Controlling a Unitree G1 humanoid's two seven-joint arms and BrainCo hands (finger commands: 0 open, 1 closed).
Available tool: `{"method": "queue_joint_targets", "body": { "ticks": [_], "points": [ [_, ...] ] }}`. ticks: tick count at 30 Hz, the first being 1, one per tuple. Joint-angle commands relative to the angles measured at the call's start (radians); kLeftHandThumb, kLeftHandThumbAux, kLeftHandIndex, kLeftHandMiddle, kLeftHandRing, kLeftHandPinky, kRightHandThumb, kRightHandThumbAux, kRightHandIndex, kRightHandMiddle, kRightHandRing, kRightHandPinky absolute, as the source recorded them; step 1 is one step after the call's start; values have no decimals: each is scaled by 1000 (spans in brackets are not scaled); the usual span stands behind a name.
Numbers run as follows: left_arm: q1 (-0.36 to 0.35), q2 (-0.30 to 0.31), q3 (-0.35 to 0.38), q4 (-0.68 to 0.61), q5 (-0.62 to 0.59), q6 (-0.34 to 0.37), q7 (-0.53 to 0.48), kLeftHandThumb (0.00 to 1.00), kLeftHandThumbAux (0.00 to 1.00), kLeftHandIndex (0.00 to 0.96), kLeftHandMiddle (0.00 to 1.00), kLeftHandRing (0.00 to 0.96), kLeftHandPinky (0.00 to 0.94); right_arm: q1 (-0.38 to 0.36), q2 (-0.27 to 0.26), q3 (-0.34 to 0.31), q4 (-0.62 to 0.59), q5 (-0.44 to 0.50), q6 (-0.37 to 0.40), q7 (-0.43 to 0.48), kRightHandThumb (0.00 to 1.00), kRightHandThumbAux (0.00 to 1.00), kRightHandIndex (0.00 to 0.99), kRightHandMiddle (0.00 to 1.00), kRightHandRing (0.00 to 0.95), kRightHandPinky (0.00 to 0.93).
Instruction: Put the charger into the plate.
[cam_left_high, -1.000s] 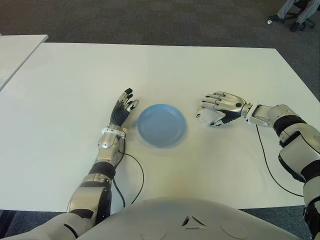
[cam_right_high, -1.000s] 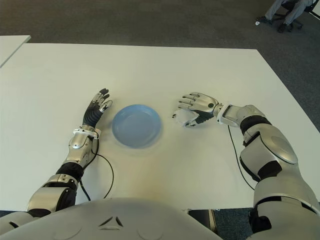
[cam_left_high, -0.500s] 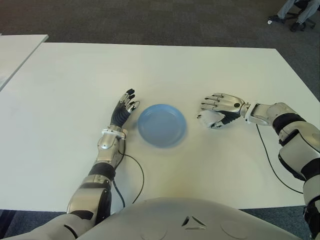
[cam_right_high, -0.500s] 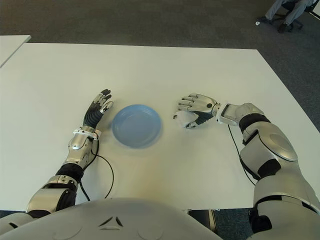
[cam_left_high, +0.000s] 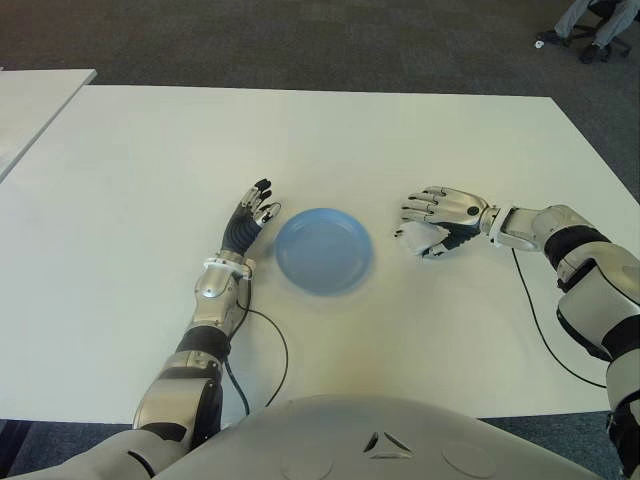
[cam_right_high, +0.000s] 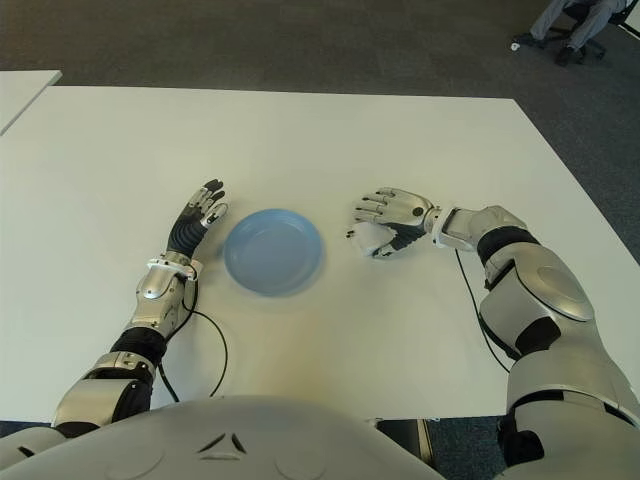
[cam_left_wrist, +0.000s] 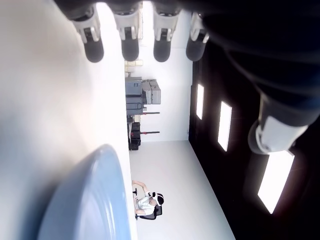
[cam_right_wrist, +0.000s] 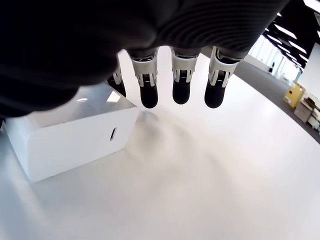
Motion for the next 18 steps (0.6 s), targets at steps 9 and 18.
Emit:
{"method": "queue_joint_targets", "body": {
  "ticks": [9,18],
  "points": [
    [27,-3,-6,14,0,16,-15,0,489,0,70,76,60,21,27,46,25,-31,47,-78,212,204,0,1,7,35],
    [25,-5,0,24,1,-1,-3,0,490,0,89,96,75,49,40,75,33,-67,210,-368,590,629,360,590,575,609]
  ]
}}
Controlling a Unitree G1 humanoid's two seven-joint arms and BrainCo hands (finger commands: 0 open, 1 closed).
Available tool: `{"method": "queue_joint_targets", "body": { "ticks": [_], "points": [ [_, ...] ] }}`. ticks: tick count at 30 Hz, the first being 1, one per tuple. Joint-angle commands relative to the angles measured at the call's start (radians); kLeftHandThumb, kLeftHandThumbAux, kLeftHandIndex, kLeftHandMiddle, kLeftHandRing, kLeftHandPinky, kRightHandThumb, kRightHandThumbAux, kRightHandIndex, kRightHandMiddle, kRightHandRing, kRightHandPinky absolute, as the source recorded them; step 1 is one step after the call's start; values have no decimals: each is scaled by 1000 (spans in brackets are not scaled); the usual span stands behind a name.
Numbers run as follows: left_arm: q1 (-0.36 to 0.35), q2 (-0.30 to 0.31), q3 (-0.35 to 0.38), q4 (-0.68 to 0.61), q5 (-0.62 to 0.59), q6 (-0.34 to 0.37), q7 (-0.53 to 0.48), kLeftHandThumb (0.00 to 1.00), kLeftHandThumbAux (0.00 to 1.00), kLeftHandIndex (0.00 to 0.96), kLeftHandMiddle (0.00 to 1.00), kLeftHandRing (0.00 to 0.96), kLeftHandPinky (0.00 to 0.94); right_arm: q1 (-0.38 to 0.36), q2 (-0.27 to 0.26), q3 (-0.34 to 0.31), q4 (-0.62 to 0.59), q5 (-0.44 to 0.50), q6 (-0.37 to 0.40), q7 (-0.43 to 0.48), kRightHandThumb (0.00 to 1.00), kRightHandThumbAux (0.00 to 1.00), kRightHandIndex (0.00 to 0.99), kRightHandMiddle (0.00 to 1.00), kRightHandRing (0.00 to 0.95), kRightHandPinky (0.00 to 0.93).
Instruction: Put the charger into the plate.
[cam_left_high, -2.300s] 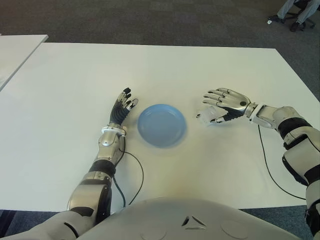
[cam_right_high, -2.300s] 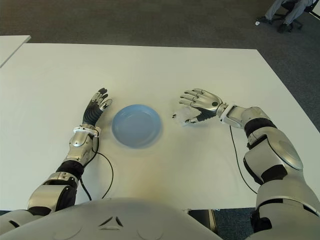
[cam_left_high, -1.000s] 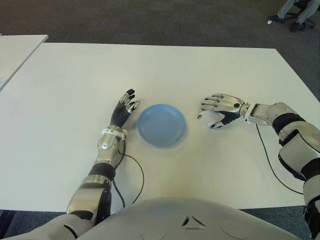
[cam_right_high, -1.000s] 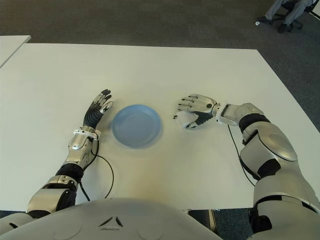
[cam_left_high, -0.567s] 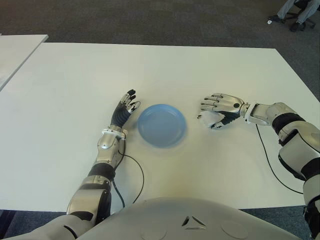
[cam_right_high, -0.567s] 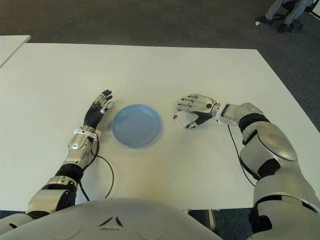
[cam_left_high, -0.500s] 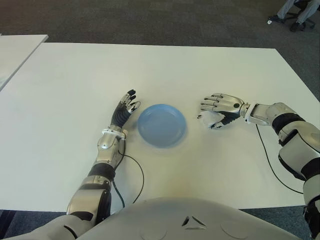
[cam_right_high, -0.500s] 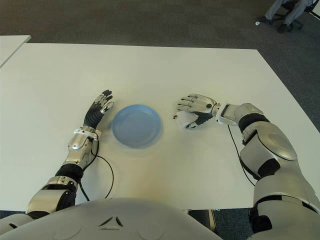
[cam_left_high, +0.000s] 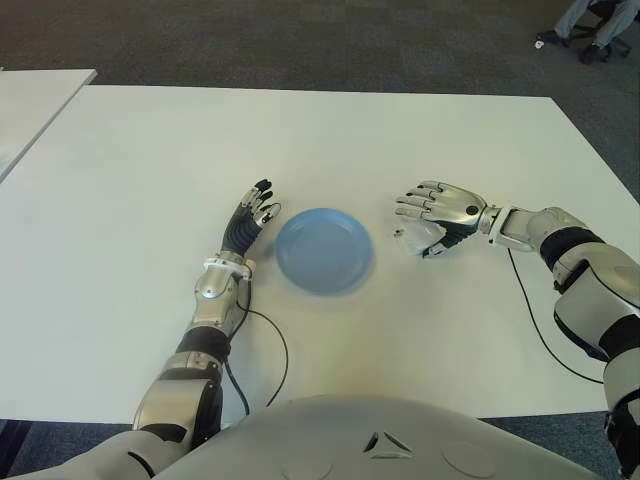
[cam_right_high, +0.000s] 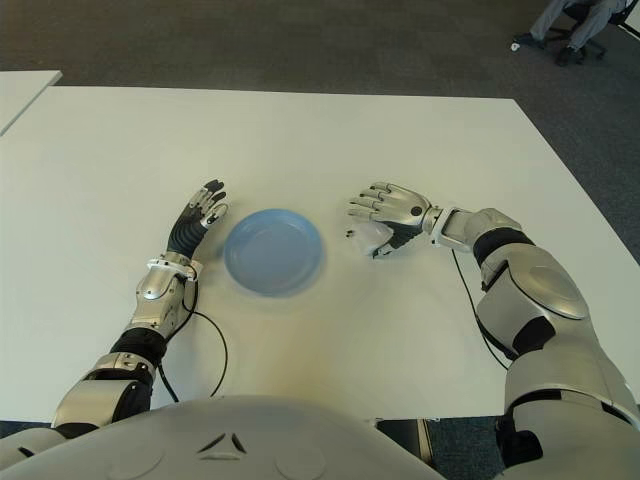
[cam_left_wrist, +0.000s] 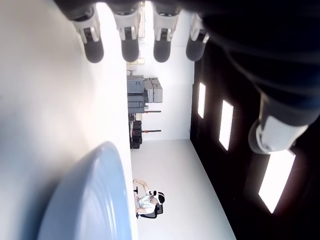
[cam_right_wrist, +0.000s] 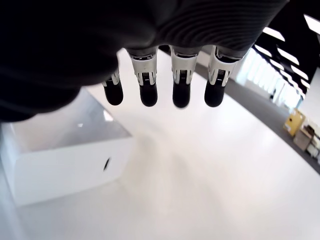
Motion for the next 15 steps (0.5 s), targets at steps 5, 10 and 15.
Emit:
{"method": "queue_joint_targets", "body": {
  "ticks": [5,10,15],
  "points": [
    [21,-10,0,31,4,-11,7,0,493,0,105,112,76,67,29,23,38,-32,150,-231,689,699,427,758,745,786],
    [20,-16,5,31,-2,-15,11,0,490,0,104,109,72,83,41,15,55,-20,217,-264,707,713,438,842,821,841],
    [18,-20,10,36,-2,-17,19,0,488,0,96,98,68,90,46,21,62,-22,237,-294,709,717,439,870,853,861]
  ]
}}
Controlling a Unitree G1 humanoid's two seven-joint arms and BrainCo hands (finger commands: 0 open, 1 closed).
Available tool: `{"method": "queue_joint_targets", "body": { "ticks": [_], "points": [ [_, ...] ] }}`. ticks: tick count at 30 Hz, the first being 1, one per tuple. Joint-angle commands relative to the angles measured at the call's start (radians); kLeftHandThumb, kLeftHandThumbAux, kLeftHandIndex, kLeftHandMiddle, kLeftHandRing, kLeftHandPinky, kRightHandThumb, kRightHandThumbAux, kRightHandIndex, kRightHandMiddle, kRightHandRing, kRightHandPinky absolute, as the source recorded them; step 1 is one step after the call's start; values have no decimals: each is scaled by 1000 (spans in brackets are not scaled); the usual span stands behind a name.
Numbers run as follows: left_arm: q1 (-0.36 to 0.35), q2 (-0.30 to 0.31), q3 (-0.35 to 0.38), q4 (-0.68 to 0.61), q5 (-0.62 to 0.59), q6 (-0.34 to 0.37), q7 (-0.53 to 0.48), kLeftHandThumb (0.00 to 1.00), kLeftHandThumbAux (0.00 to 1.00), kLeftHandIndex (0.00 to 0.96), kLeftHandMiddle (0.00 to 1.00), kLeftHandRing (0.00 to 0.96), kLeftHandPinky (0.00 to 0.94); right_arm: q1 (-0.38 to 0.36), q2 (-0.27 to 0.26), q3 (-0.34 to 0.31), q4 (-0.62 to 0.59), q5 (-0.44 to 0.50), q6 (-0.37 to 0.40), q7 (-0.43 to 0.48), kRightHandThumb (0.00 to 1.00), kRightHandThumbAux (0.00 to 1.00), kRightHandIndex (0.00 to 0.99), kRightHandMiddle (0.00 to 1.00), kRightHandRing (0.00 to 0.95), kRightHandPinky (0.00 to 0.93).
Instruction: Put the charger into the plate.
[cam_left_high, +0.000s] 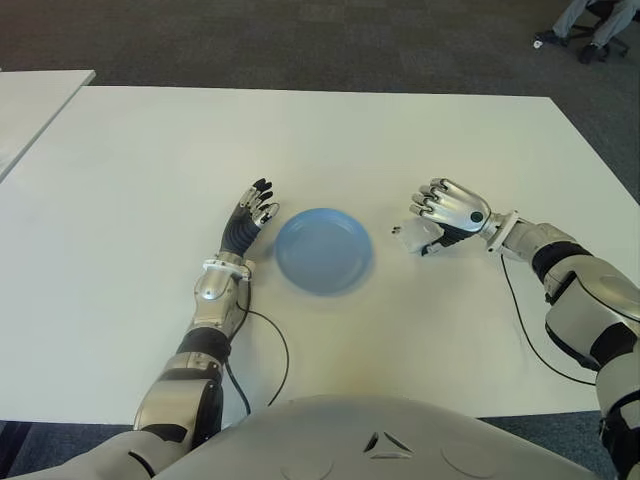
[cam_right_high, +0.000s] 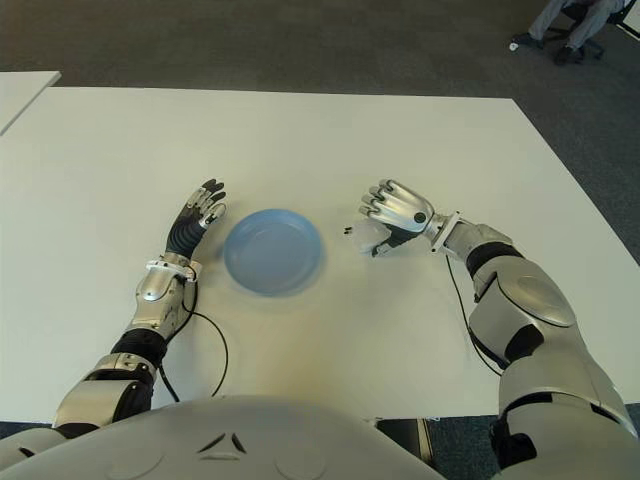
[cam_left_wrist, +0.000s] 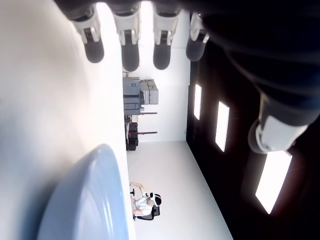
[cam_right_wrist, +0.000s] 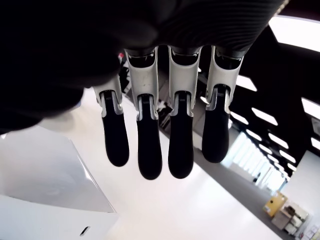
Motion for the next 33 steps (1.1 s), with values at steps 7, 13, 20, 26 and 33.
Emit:
{"method": "queue_joint_targets", "body": {
  "ticks": [7,13,20,26,33],
  "points": [
    [11,-19,15,35,-3,20,37,0,490,0,71,72,63,38,19,5,-5,-2,31,-18,709,717,439,890,884,884],
    [6,-24,22,37,-16,29,48,0,492,0,50,49,48,56,27,-29,-7,44,0,-23,713,715,439,892,892,890],
    [1,-31,39,39,-36,39,44,0,489,0,50,46,50,82,39,-64,-15,86,-21,-28,722,712,440,891,894,903],
    [-1,-32,46,40,-43,42,37,0,486,0,44,39,37,93,37,-80,-23,104,-48,-12,726,710,441,887,890,900],
    [-3,-30,51,42,-59,46,28,0,484,0,44,37,38,100,29,-85,-37,112,-85,3,729,709,441,884,888,899]
  ]
}}
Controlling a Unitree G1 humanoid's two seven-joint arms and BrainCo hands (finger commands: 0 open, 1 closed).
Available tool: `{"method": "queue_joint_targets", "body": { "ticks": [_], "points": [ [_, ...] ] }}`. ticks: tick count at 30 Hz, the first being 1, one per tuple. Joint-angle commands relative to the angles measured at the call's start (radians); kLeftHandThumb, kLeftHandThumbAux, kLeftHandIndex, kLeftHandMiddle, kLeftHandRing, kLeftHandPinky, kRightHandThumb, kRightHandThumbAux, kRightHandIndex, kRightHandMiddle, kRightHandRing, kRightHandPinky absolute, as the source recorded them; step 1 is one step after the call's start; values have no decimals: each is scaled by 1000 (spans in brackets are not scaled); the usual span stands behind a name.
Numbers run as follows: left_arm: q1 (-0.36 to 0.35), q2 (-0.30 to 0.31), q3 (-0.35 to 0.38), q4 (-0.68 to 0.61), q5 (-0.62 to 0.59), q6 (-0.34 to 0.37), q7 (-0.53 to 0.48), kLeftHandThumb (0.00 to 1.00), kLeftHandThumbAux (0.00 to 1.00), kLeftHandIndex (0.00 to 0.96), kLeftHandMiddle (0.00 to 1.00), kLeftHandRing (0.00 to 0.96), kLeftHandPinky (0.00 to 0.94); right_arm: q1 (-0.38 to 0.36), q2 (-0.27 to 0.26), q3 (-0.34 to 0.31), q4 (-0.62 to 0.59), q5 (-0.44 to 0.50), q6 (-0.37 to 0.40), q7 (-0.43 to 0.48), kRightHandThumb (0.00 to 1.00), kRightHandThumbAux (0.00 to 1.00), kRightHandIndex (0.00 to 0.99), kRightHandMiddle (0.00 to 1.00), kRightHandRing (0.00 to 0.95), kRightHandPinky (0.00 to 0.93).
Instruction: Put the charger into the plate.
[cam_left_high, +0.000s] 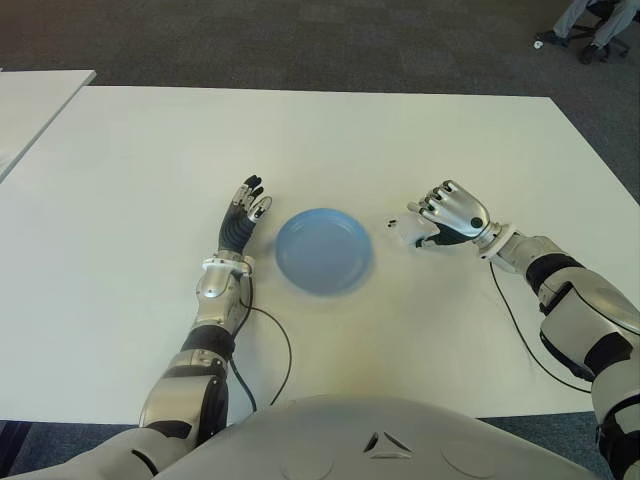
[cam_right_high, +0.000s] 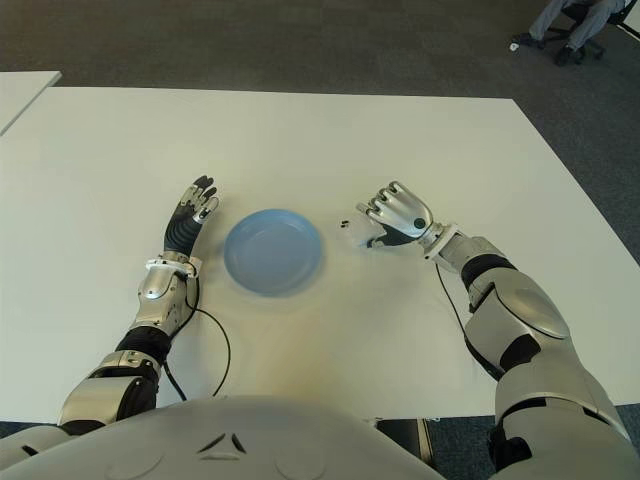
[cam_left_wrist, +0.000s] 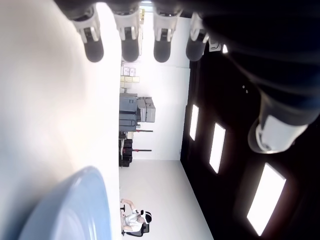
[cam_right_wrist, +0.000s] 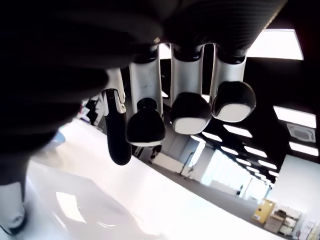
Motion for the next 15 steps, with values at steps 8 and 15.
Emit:
{"method": "queue_joint_targets", "body": {
  "ticks": [8,15],
  "points": [
    [13,-4,11,29,-14,31,-8,0,484,0,51,42,32,38,2,-11,-5,23,-74,56,727,709,441,887,875,874],
    [13,-2,9,28,-15,32,-8,0,484,0,52,41,26,46,15,-61,-14,96,-169,185,696,709,419,516,477,439]
  ]
}}
